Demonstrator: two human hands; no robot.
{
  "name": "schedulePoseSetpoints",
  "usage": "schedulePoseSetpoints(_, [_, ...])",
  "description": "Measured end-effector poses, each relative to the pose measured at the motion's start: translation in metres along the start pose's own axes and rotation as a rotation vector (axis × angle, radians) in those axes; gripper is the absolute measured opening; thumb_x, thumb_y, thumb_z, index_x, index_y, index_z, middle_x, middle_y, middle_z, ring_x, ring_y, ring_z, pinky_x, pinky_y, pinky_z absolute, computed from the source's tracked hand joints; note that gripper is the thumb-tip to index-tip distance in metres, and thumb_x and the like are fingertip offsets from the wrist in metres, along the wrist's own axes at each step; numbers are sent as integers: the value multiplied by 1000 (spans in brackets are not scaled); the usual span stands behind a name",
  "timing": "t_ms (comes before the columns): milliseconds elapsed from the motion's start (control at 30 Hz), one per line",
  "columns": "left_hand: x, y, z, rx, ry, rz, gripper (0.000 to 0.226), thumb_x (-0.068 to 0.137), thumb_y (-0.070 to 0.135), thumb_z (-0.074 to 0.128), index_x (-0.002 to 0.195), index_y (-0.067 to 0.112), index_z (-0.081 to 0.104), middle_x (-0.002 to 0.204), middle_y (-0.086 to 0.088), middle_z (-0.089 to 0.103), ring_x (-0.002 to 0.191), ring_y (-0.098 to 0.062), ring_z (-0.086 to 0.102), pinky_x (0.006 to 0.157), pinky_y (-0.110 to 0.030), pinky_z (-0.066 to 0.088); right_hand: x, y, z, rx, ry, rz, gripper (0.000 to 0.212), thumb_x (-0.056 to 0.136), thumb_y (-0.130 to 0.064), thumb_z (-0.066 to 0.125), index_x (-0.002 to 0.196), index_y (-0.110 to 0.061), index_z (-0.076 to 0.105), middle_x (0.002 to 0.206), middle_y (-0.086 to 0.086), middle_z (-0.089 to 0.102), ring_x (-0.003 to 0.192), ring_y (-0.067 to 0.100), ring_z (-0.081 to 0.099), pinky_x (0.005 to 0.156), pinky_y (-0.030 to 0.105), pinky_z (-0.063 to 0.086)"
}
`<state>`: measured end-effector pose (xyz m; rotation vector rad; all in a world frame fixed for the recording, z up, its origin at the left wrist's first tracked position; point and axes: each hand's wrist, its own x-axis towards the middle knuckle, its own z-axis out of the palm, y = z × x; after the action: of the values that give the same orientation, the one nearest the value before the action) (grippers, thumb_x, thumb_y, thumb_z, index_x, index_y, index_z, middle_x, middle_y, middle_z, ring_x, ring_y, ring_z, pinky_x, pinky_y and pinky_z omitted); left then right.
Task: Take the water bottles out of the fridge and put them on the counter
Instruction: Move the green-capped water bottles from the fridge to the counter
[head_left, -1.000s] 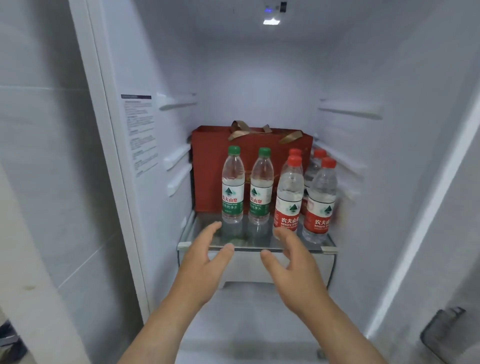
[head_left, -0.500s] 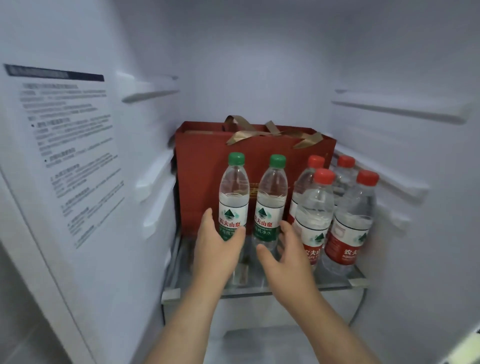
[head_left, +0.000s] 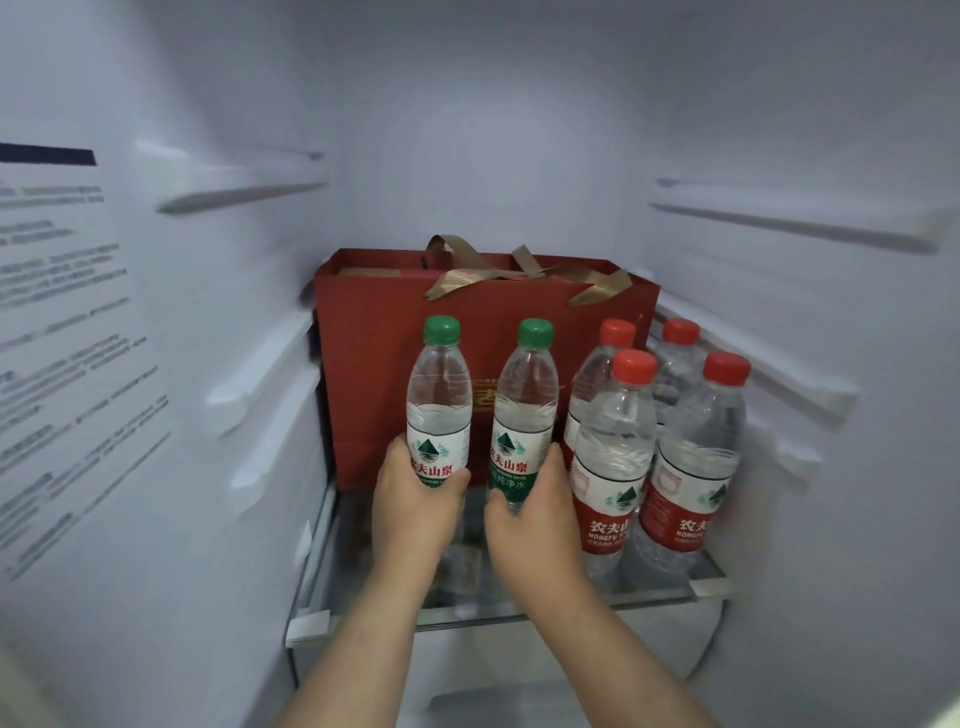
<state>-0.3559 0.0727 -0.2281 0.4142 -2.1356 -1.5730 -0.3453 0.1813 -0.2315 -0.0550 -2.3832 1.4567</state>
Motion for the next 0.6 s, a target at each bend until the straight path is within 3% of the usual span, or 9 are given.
schedulePoseSetpoints(133, [1, -6, -16, 22, 149, 5, 44, 72, 20, 78, 105, 31, 51, 105, 4, 65, 93, -20, 63, 79, -39, 53, 4, 2, 9, -34, 28, 26, 81, 68, -44, 50, 141, -14, 34, 142, 10, 45, 132, 29, 44, 105, 49, 44])
schedulePoseSetpoints(300, [4, -13, -32, 28, 242, -6, 43, 69, 24, 77, 105, 29, 54, 102, 3, 67, 92, -21, 66, 79, -45, 56, 5, 0, 14, -129, 62, 7, 61, 83, -19, 65, 137, -3, 41, 125, 16, 50, 116, 31, 51, 99, 42, 47])
schedulePoseSetpoints(433, [5, -13, -32, 20, 243, -9, 47, 68, 24, 78, 108, 27, 54, 104, 2, 66, 93, -21, 66, 80, -45, 57, 12, 0, 20, -147, -5, 56, 58, 84, -34, 70, 132, -11, 46, 122, 10, 56, 111, 27, 55, 84, 32, 47])
schedulePoseSetpoints(600, [6, -13, -32, -40, 238, -25, 45, 69, 19, 77, 105, 28, 53, 98, 6, 67, 86, -16, 65, 71, -32, 52, 25, -1, 23, -13, -38, 99, 57, 74, -38, 80, 120, -24, 48, 113, -4, 64, 103, 19, 63, 73, 29, 48])
